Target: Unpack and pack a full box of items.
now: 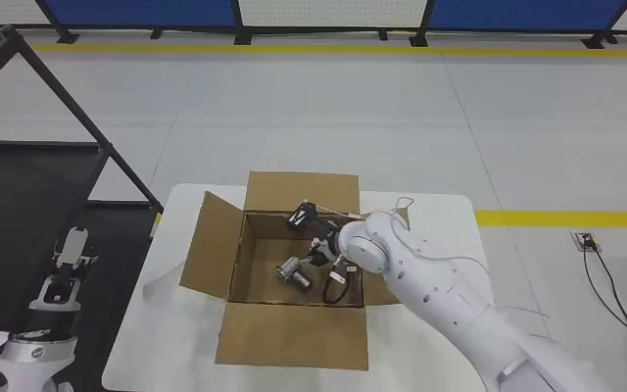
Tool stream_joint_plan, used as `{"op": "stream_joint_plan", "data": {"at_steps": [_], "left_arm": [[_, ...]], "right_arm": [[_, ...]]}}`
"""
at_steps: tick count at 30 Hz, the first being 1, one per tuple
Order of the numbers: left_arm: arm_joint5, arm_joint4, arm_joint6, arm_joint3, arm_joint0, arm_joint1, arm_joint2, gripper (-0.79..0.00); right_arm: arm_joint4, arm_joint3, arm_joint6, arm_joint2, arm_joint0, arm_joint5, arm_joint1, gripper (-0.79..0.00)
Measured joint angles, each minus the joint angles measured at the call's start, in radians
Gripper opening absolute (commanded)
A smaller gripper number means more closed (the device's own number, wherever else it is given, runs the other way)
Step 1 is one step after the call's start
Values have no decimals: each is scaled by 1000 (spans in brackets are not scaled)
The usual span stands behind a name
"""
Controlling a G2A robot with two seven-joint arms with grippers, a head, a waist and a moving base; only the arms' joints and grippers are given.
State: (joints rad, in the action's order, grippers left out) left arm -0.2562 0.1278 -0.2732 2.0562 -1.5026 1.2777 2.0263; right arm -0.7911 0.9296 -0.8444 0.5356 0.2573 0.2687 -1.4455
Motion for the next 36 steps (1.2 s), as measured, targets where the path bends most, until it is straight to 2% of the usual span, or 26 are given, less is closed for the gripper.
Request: {"op": "stream_joint_plan", "data": {"at_steps": [2, 4, 5, 9, 10, 13, 14, 15, 17, 19, 20, 21, 30, 36], "left_arm": [[1, 1, -4, -2, 6, -2, -6, 0], [2, 4, -7, -6, 11, -3, -10, 0], [2, 5, -8, -8, 12, -4, -11, 0], [5, 4, -10, -17, 19, -7, -12, 0], [5, 3, -11, -18, 21, -8, -12, 0], [5, 2, -12, -22, 24, -10, -12, 0], [6, 2, -12, -23, 25, -11, -13, 0], [7, 2, -12, -24, 26, -12, -14, 0], [10, 5, -12, -26, 30, -13, -16, 0], [13, 6, -11, -29, 33, -15, -19, 0], [14, 6, -11, -30, 35, -15, -20, 0], [15, 7, -11, -31, 36, -16, -22, 0], [16, 9, -7, -29, 40, -21, -31, 0], [14, 7, -11, -28, 44, -25, -41, 0]], "right_arm": [[2, -38, 14, -10, -8, -2, -16, -31], [9, -73, 27, -18, -14, 3, -31, -142], [11, -88, 31, -21, -17, 7, -37, -172], [15, -146, 44, -34, -27, 17, -61, -209], [14, -161, 49, -37, -29, 18, -68, -240], [13, -198, 59, -44, -34, 24, -85, -240], [13, -209, 63, -46, -35, 26, -90, -289], [14, -220, 66, -47, -37, 27, -95, -422], [15, -242, 74, -49, -41, 32, -105, -493], [15, -261, 80, -49, -46, 38, -114, -668], [15, -268, 83, -48, -48, 42, -118, -702], [15, -274, 86, -47, -51, 45, -120, -779], [10, -288, 125, -17, -62, 83, -127, -785], [-15, -173, 121, 47, -52, 97, -87, -785]]}}
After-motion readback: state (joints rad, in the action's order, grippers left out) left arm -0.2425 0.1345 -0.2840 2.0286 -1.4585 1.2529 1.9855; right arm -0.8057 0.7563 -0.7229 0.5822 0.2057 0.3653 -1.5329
